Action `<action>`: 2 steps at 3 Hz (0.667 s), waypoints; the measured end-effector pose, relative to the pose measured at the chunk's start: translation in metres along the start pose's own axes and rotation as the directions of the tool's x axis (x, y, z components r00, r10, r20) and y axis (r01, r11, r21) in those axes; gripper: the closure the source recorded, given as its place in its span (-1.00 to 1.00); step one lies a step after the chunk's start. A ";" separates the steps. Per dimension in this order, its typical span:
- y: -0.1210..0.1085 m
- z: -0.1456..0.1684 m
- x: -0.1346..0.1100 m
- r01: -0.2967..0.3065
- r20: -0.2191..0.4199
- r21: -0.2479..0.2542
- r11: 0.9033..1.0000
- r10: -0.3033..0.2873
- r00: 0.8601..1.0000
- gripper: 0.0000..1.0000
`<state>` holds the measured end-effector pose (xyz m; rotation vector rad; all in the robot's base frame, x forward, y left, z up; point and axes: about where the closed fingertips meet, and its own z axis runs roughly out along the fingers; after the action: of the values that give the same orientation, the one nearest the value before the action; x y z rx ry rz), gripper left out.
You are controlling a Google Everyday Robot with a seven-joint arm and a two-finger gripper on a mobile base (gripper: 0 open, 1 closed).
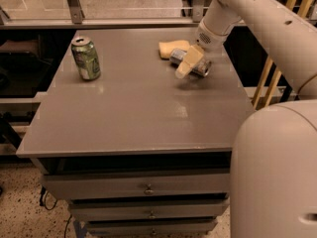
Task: Move redbull can near sponge
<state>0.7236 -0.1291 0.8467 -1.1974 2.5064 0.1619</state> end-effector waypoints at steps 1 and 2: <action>0.004 -0.033 -0.001 0.034 0.065 0.025 0.999 -0.036 0.997 -1.00; 0.004 -0.060 0.034 0.071 0.134 0.044 0.996 -0.077 0.988 -1.00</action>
Offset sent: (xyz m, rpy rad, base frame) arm -0.0627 -0.0625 0.0676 0.1155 -0.2222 0.1037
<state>0.6846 -0.1664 0.8902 -1.2197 2.3342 0.1693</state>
